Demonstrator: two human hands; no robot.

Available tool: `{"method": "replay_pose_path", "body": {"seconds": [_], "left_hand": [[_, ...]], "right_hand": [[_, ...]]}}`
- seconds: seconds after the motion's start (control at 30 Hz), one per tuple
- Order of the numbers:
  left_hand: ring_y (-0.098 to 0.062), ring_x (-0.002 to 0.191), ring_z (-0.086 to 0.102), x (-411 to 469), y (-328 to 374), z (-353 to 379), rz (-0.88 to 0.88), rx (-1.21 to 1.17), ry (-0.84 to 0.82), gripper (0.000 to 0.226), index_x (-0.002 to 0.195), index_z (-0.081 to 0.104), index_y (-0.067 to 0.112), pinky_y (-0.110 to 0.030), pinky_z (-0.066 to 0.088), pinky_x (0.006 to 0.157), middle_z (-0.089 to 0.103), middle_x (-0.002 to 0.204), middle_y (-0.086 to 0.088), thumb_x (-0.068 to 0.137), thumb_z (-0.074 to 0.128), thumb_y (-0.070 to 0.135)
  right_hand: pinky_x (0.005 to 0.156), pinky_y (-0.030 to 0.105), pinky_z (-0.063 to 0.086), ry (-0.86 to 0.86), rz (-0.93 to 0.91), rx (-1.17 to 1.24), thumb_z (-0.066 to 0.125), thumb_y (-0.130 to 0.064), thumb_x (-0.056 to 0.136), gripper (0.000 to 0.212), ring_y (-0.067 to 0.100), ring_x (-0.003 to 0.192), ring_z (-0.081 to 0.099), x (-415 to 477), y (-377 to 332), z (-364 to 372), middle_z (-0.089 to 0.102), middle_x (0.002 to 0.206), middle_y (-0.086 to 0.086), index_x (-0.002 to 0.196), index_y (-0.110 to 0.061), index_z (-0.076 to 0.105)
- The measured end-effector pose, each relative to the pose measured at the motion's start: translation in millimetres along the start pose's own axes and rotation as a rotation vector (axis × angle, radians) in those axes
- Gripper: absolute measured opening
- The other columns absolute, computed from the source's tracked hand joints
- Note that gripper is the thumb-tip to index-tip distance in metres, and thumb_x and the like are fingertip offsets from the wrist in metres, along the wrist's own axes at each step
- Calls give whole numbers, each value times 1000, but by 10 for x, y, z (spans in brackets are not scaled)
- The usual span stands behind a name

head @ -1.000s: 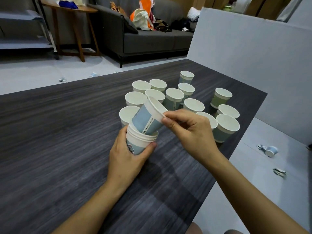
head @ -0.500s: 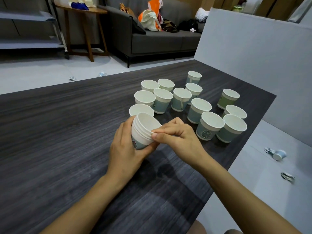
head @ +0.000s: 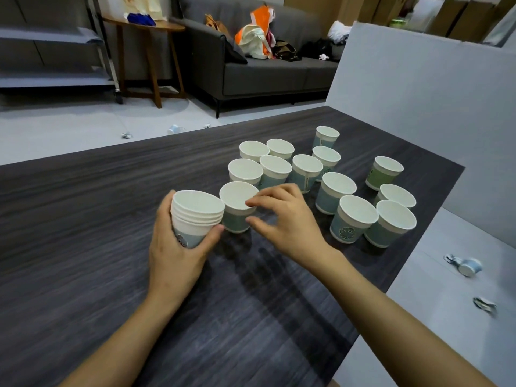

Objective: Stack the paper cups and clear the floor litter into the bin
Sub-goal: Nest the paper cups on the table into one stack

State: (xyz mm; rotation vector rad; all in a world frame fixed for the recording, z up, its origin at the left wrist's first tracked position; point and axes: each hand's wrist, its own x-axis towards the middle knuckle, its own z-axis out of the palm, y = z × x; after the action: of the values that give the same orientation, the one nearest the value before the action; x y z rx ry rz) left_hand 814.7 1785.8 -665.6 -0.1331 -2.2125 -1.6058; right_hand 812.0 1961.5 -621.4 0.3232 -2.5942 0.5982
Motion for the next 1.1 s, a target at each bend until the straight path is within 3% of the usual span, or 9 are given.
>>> {"method": "replay_pose_path", "body": {"seconds": [0.17,0.3,0.4,0.57,0.67,0.73,0.83,0.9,1.1], "left_hand": [[-10,114,49,-40,-10,33,20,44,-20,81,130,39,24,-21,37,92,52,129,5,61,83,23],[-8,111,49,-43,18,25,11,38,-62,90,128,39,27,-21,35,89,51,127,9,51,82,45],[-5,109,48,-46,51,33,7,38,-92,93,128,38,29,-21,35,89,50,127,11,46,64,64],[-4,106,49,-90,81,69,92,70,-152,86,127,42,27,-20,37,88,50,118,17,52,60,64],[-7,104,52,-111,91,66,116,87,-147,83,127,43,24,-22,40,86,52,117,13,54,59,62],[-10,104,54,-125,103,77,140,102,-152,82,126,45,22,-24,41,85,54,118,10,56,60,61],[-14,104,55,-157,111,102,155,130,-173,83,128,45,20,-27,43,84,57,121,4,57,58,62],[-16,103,55,-175,134,104,125,136,-182,85,130,43,23,-29,44,82,58,120,5,57,55,65],[-8,94,47,-330,288,194,157,182,-236,85,132,40,27,-24,36,76,49,108,19,57,48,68]], "right_hand": [[79,36,48,5,-25,-87,64,-27,71,23,33,93,54,48,61,145,71,90,-1,90,-17,73],[72,20,39,92,12,12,64,-25,73,19,26,79,53,43,47,180,73,80,2,83,-12,74],[75,23,40,239,148,197,66,-21,77,15,21,79,55,-1,8,68,72,81,3,84,-11,73],[72,21,46,186,297,715,60,-15,87,13,0,70,56,-25,-173,-261,64,75,-11,82,-26,67],[75,33,48,148,224,571,59,-28,80,13,18,74,60,-78,-232,-272,64,74,-12,83,-26,71],[77,30,46,128,192,498,57,-29,78,21,24,82,59,-136,-238,-227,64,76,-14,92,-24,72],[76,15,38,38,89,432,58,-29,80,25,16,80,50,-218,-272,-136,61,73,-20,96,-18,73],[74,15,37,20,44,414,55,-35,80,28,18,78,48,-290,-290,-48,60,70,-17,95,-19,73],[76,10,35,86,227,571,47,-43,74,31,5,78,43,-536,-245,-35,58,62,-23,91,-28,67]]}}
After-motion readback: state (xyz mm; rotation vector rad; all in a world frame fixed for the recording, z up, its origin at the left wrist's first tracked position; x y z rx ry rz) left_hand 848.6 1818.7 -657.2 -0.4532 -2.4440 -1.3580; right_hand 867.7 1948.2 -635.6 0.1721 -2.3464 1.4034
